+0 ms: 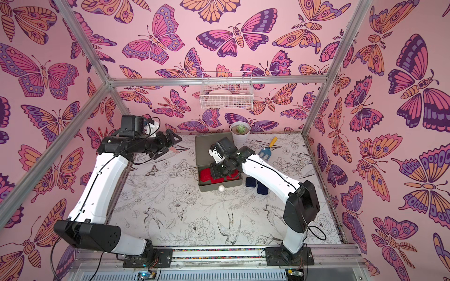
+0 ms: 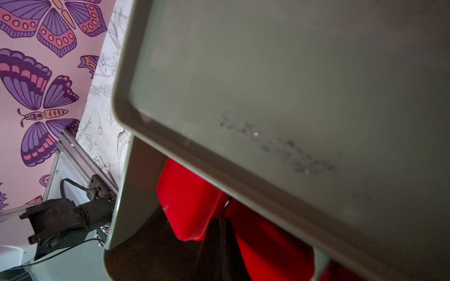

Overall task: Place the brooch boxes into the drawer by color
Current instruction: Adjust the brooch box in the drawer.

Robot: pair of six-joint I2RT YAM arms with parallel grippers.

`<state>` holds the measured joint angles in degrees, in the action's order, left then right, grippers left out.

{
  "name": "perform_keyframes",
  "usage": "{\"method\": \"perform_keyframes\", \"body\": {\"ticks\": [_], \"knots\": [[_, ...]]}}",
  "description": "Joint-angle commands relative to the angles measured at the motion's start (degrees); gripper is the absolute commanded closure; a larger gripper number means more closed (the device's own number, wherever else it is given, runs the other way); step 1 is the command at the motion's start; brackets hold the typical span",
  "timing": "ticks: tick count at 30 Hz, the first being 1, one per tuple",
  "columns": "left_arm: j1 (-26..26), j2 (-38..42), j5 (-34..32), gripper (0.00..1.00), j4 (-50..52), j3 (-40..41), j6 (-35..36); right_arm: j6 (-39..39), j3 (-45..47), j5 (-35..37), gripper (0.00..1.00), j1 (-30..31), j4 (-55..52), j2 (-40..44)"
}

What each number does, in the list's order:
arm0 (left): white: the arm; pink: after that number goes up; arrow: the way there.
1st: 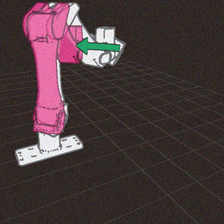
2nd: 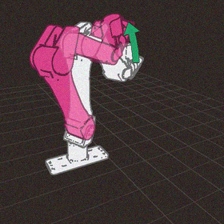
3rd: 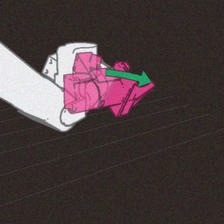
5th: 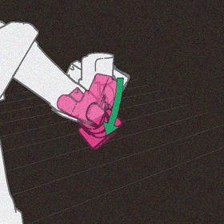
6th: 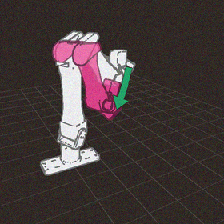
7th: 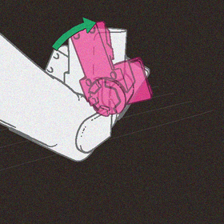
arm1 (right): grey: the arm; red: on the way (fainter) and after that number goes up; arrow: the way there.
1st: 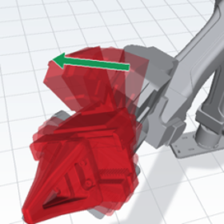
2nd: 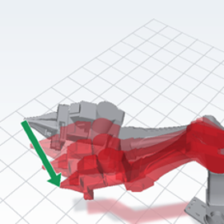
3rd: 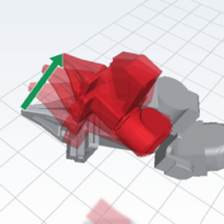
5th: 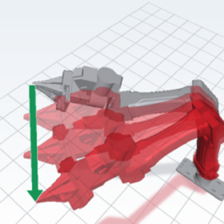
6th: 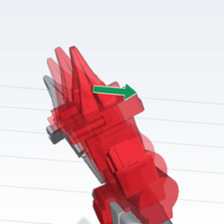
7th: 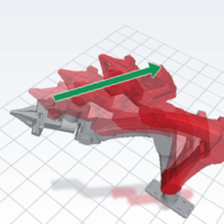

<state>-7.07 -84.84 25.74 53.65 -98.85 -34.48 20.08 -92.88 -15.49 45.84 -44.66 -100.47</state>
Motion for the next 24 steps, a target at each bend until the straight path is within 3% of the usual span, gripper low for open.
{"method": "perform_keyframes", "body": {"ticks": [1, 3, 6, 14, 17, 24], "knots": [[0.36, 1.2, 0.53, 0.0, -0.35, 0.93, 1.27, -0.72, -1.45, 2.06, 0.9, 0.13, 0.23, 1.59], [0.39, 1.18, 0.44, 0.0, -0.41, 0.98, 1.27, -0.7, -1.25, 2.86, 0.81, 0.13, 1.45, 3.12], [0.39, 1.34, 0.36, 0.0, -0.3, 0.85, 1.34, -1.18, -0.84, 3.41, 0.79, 0.12, 2.6, 5.22], [0.34, 1.27, 0.2, 0.0, -0.37, 0.94, 1.31, -0.75, -1.04, -3.06, 1.0, 0.21, 2.21, 4.43], [0.37, 1.52, 0.18, 0.0, -0.38, 1.19, 1.33, 0.33, -0.36, -6.31, 1.0, 0.59, 4.19, 3.59], [0.39, 1.55, 0.11, 0.0, -0.35, 1.29, 1.38, -0.28, -2.49, -6.4, 1.0, 1.66, 1.38, -0.29]]}}
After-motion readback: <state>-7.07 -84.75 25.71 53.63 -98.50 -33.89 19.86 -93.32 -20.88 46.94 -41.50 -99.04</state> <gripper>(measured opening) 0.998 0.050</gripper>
